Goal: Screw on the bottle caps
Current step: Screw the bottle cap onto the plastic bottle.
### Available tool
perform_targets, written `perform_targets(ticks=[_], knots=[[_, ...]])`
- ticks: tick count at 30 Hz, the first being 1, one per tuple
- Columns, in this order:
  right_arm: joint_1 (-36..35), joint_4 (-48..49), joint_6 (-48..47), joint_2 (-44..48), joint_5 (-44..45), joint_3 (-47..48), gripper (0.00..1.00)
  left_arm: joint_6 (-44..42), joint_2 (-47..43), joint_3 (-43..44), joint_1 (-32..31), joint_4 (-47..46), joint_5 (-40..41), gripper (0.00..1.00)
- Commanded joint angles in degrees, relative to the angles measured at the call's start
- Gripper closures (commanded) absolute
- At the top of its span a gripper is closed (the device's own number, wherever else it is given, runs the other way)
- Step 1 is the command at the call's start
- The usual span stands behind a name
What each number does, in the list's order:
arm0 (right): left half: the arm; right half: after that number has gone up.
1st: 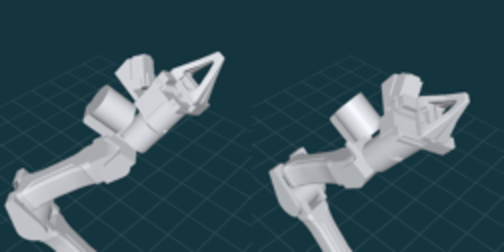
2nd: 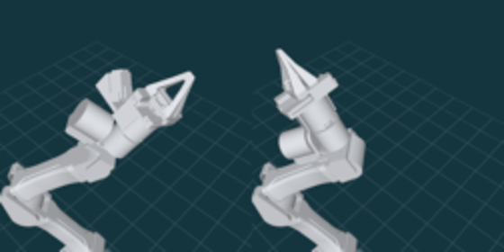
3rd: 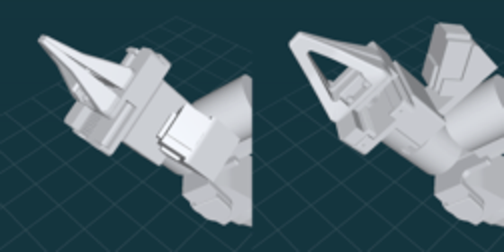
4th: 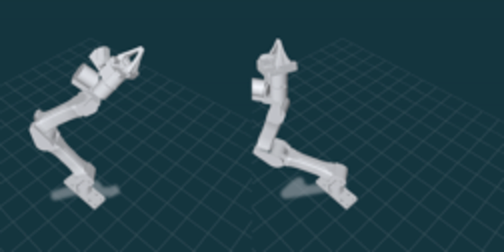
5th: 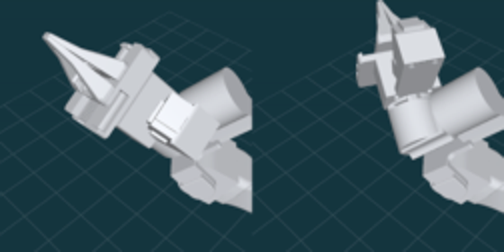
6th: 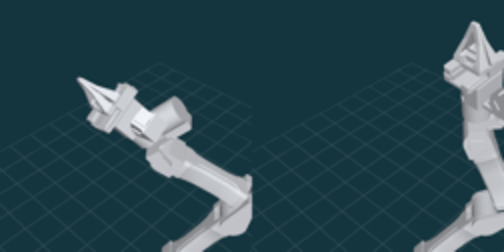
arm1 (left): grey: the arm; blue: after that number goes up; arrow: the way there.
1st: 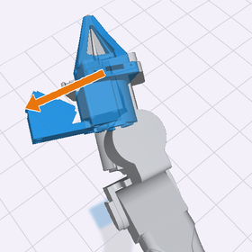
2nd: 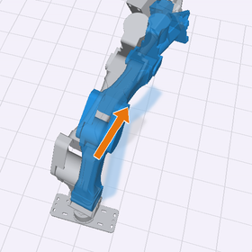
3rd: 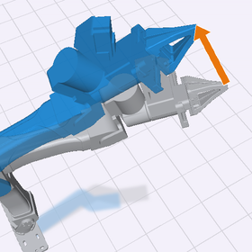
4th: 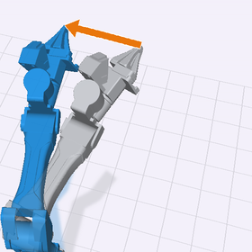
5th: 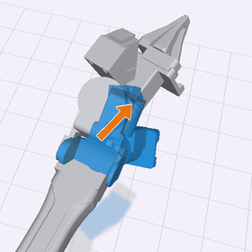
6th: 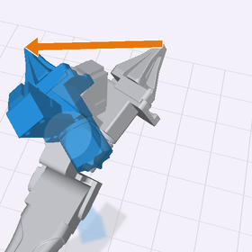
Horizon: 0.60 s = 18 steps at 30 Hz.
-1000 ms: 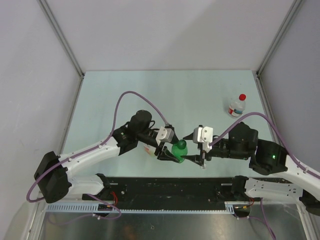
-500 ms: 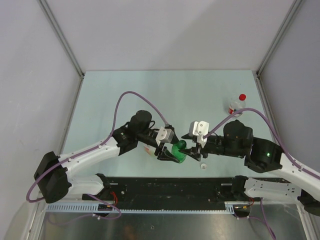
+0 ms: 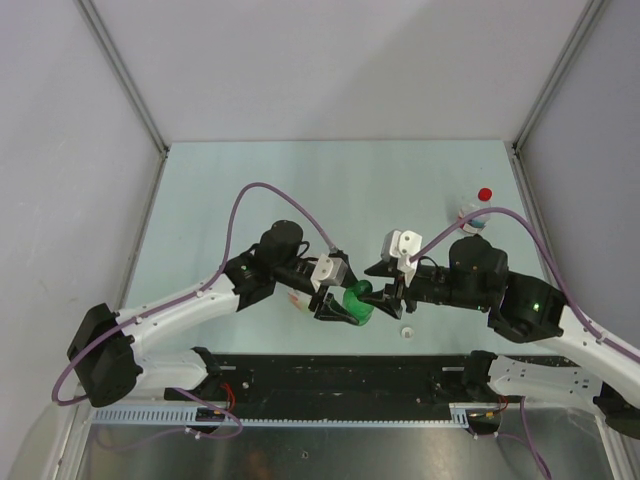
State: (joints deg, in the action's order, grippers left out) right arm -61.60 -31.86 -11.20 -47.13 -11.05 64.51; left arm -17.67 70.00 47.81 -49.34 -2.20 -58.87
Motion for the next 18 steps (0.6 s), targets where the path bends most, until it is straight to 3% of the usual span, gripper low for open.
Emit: perform_targets(ticks=[1, 18], knots=[[0.9, 3.6, 2.3, 0.4, -0.9, 0.4, 0.45, -1.4, -1.3, 0.8, 0.3, -0.5, -0.9, 1.00], [1.8, 3.3, 1.5, -0.3, -3.0, 0.4, 0.49, -1.1, -0.5, 0.8, 0.3, -0.4, -1.7, 1.00]])
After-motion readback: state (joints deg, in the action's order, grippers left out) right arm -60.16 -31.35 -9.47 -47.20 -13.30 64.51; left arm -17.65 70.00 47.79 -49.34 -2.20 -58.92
